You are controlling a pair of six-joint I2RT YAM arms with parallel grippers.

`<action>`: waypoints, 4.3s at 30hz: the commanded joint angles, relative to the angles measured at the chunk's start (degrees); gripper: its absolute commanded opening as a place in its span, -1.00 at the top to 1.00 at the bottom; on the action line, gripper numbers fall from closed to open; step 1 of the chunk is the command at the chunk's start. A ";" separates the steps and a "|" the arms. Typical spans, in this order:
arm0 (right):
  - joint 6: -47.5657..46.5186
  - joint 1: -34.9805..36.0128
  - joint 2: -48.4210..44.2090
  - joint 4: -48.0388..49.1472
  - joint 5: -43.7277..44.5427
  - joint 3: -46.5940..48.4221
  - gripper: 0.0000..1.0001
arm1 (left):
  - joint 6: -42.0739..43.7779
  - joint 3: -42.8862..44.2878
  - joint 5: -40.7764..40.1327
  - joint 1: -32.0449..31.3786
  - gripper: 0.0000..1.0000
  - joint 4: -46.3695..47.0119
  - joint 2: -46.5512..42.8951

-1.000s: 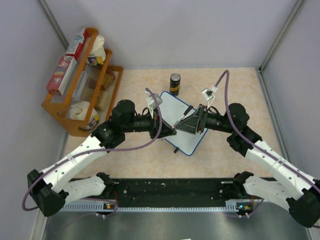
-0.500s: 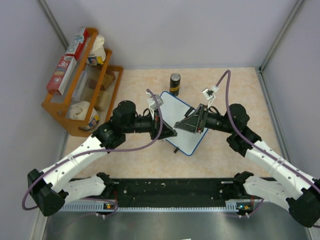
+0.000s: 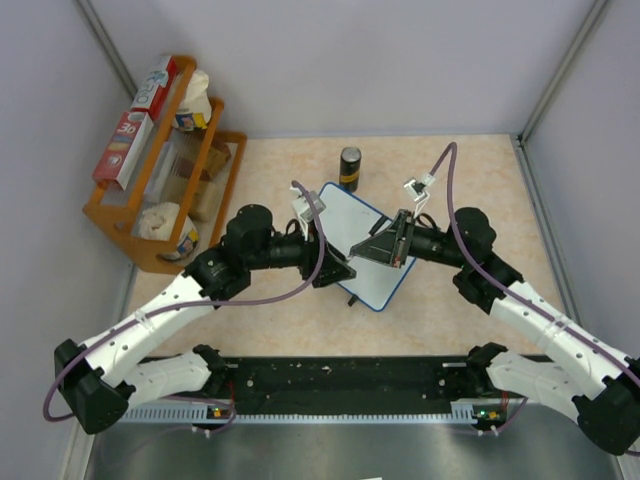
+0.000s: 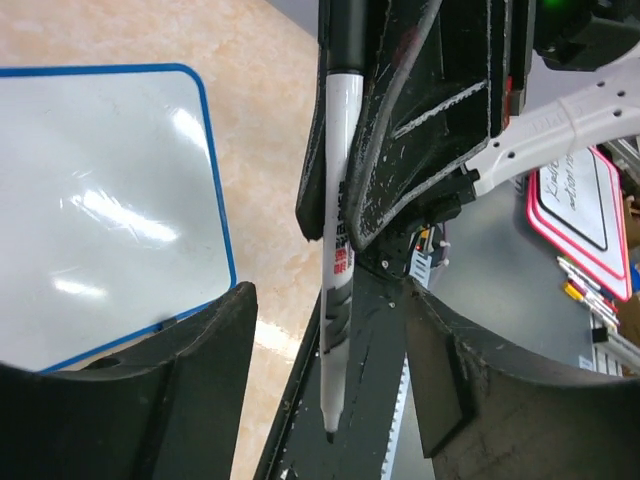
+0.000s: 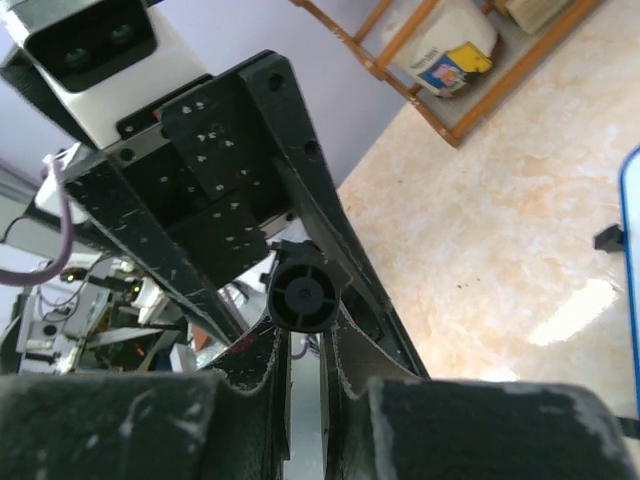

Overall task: Write a sentence on the whiteboard
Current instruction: Pass from the left arm to the right, then move the whiteboard to the center of the board, then pick up the whiteboard stand from the center of the board.

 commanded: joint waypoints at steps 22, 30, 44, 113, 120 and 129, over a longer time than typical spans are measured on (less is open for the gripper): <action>-17.32 0.62 7.76 -12.32 20.77 8.32 1.00 | -12.64 -27.31 -31.01 -0.16 -0.56 -18.04 -32.45; -14.61 -7.35 5.49 -12.85 17.62 5.17 1.00 | -14.41 -32.32 -28.20 -0.16 -0.56 -10.26 -27.63; -17.24 -17.84 -17.70 -32.25 22.87 3.57 1.00 | -10.11 -22.59 -12.73 -1.39 0.37 17.72 18.31; -20.49 -17.84 -18.16 -40.45 28.95 7.27 1.00 | -19.69 -15.37 -62.91 -17.48 -0.40 -8.30 16.49; -19.88 -17.84 -17.81 -39.21 28.42 6.48 1.00 | -17.23 -16.16 -58.78 -16.86 -0.35 0.67 25.72; -20.05 -17.84 -18.42 -39.30 28.33 6.30 1.00 | -16.52 -15.89 -58.17 -15.80 -0.20 6.91 33.20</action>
